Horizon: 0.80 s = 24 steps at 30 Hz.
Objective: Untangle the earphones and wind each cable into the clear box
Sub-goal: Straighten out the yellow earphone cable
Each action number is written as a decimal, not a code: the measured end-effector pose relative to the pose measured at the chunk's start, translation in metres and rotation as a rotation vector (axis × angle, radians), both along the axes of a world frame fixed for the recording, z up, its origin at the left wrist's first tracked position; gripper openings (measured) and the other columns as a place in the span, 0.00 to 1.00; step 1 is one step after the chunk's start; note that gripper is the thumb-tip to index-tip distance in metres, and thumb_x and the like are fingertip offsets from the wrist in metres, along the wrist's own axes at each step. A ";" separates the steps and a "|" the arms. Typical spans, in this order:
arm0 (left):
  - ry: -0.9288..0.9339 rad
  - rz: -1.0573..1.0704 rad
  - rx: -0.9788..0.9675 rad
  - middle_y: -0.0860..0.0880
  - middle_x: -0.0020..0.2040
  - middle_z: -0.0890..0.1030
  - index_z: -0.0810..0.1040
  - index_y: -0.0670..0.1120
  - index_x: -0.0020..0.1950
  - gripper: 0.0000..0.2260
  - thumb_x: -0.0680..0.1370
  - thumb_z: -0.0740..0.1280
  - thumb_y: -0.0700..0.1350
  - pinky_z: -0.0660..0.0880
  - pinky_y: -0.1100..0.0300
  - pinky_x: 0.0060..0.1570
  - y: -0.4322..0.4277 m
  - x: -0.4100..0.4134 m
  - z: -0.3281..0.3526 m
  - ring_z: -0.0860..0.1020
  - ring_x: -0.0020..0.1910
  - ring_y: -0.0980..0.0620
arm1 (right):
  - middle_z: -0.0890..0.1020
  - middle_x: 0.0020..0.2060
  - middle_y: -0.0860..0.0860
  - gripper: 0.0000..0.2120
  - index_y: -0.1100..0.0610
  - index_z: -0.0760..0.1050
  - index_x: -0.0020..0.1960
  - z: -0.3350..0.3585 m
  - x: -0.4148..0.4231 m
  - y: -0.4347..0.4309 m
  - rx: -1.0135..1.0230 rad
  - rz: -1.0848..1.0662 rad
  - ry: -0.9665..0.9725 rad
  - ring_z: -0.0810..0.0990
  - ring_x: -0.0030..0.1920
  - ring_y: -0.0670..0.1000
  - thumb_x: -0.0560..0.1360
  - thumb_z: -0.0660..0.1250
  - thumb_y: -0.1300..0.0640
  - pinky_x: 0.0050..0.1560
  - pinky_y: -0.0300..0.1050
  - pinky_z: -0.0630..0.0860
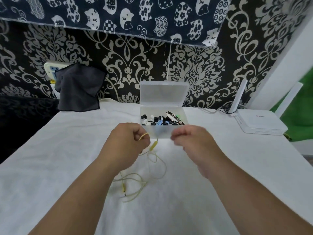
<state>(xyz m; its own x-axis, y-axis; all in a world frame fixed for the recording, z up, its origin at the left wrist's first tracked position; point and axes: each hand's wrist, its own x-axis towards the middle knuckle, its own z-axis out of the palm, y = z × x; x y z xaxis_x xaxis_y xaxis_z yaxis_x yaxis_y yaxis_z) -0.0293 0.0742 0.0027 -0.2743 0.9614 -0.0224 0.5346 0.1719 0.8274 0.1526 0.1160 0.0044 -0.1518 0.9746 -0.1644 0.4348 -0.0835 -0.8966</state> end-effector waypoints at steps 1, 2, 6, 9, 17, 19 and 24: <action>-0.082 -0.010 0.008 0.50 0.28 0.78 0.81 0.47 0.36 0.08 0.73 0.73 0.38 0.73 0.61 0.25 0.000 0.006 0.003 0.75 0.26 0.57 | 0.86 0.48 0.47 0.09 0.51 0.82 0.50 0.002 0.003 -0.015 -0.148 0.023 0.127 0.82 0.51 0.46 0.73 0.71 0.61 0.52 0.43 0.75; -0.149 -0.023 0.016 0.49 0.28 0.78 0.81 0.45 0.37 0.06 0.73 0.73 0.37 0.73 0.61 0.25 0.000 0.012 0.006 0.75 0.26 0.56 | 0.86 0.49 0.47 0.10 0.50 0.83 0.52 0.003 0.004 -0.028 -0.257 0.061 0.220 0.83 0.53 0.46 0.73 0.72 0.60 0.56 0.45 0.75; -0.386 -0.091 0.028 0.40 0.34 0.81 0.82 0.42 0.40 0.04 0.74 0.73 0.36 0.78 0.56 0.35 -0.005 0.028 0.010 0.79 0.30 0.50 | 0.87 0.44 0.52 0.07 0.52 0.84 0.50 0.004 0.011 -0.054 -0.230 0.106 0.282 0.85 0.49 0.49 0.74 0.73 0.60 0.61 0.48 0.74; -0.489 -0.090 0.045 0.42 0.34 0.81 0.82 0.41 0.40 0.04 0.75 0.72 0.37 0.80 0.54 0.39 -0.007 0.034 0.010 0.81 0.33 0.47 | 0.84 0.36 0.53 0.03 0.59 0.83 0.44 0.004 0.018 -0.056 -0.166 0.070 0.279 0.83 0.40 0.50 0.75 0.72 0.60 0.61 0.55 0.76; -0.189 -0.006 0.057 0.35 0.37 0.79 0.81 0.41 0.41 0.08 0.77 0.70 0.43 0.65 0.73 0.24 -0.002 0.033 0.008 0.70 0.23 0.61 | 0.84 0.37 0.57 0.15 0.58 0.73 0.33 0.019 0.049 -0.033 -0.215 -0.135 0.700 0.83 0.45 0.54 0.79 0.62 0.62 0.60 0.53 0.75; -0.185 0.016 0.034 0.40 0.36 0.80 0.82 0.41 0.41 0.09 0.78 0.70 0.44 0.65 0.71 0.25 0.000 0.028 0.004 0.69 0.25 0.60 | 0.80 0.32 0.58 0.12 0.59 0.68 0.34 0.024 0.056 -0.032 -0.250 -0.120 0.851 0.84 0.42 0.58 0.76 0.62 0.64 0.60 0.55 0.77; -0.309 0.133 -0.017 0.48 0.40 0.80 0.83 0.47 0.38 0.11 0.79 0.68 0.45 0.70 0.58 0.42 0.003 0.017 -0.005 0.74 0.41 0.50 | 0.64 0.24 0.53 0.17 0.57 0.66 0.27 0.023 0.069 -0.027 -0.152 -0.163 0.710 0.71 0.26 0.53 0.70 0.68 0.67 0.57 0.58 0.79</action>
